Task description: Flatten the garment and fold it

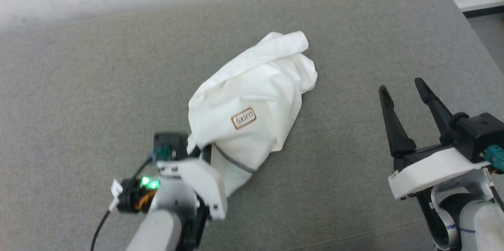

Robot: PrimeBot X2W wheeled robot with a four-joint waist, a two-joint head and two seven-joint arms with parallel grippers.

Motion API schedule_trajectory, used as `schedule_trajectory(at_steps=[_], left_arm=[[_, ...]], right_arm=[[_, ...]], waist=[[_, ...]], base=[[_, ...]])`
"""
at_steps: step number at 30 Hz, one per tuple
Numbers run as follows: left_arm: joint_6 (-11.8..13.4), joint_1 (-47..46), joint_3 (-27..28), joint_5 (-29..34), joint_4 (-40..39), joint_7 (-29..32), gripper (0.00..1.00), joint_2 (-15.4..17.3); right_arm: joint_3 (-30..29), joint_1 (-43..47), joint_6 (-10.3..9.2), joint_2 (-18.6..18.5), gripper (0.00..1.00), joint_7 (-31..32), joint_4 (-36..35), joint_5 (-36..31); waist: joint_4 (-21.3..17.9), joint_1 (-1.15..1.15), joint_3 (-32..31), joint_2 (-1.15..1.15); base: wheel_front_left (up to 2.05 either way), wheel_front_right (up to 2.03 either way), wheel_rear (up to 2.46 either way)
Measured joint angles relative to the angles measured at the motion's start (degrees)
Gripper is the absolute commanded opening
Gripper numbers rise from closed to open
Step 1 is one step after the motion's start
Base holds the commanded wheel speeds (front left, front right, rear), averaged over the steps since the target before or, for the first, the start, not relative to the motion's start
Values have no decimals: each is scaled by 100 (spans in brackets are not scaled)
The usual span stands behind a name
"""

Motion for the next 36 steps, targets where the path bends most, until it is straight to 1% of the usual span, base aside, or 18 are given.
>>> schedule_trajectory(at_steps=[1, 2, 3, 5, 11, 16, 21, 27, 31, 36], left_arm=[[-2, 200, -43, 1, -115, 4, 0, 60], [-9, 344, -107, 25, -224, 9, 27, 120], [-14, 443, -174, 70, -331, 8, 100, 168], [-112, 551, -282, 110, -510, 0, 100, 255], [-209, 602, -330, 118, -1131, -325, 100, 283], [-202, 376, -194, 214, -1500, -594, 100, 312], [-74, 225, 153, 376, -1645, -769, 100, 542], [232, 313, 896, 389, -1701, -1196, 100, 878], [301, 646, 1291, 347, -1694, -1536, 100, 1085], [302, 1196, 1549, 225, -1738, -1825, 100, 1195]], right_arm=[[7, 0, 0, 0, 100, -1, 12, 2], [12, 0, 0, -1, 100, 0, 24, 8], [26, -2, 0, -1, 100, 0, 32, 10], [58, -5, 0, 0, 100, 0, 68, 31], [55, -8, 0, 0, 100, 13, 175, 43], [4, 17, 0, 0, 100, 86, 216, 43], [-40, 87, 0, 1, 100, 147, 220, 43], [-75, 179, 0, 0, 100, 156, 214, 43], [-97, 273, 0, 1, 100, 199, 219, 43], [-151, 412, 0, 1, 100, 207, 272, 51]], waist=[[13, 0, 26, 0], [37, 0, 44, 0], [66, 0, 56, 0], [134, 0, 60, 0], [300, 0, -95, 0], [442, 0, -304, 0], [598, 0, -488, 0], [719, -1, -639, 0], [752, -1, -707, 0], [743, -1, -800, 0]], base=[[0, 0, 0], [0, 0, 0], [0, 0, 0], [0, 0, 0], [0, 0, 0], [0, 0, 0], [0, 0, 0], [0, 0, 0], [0, 0, 0], [0, 0, 0]])
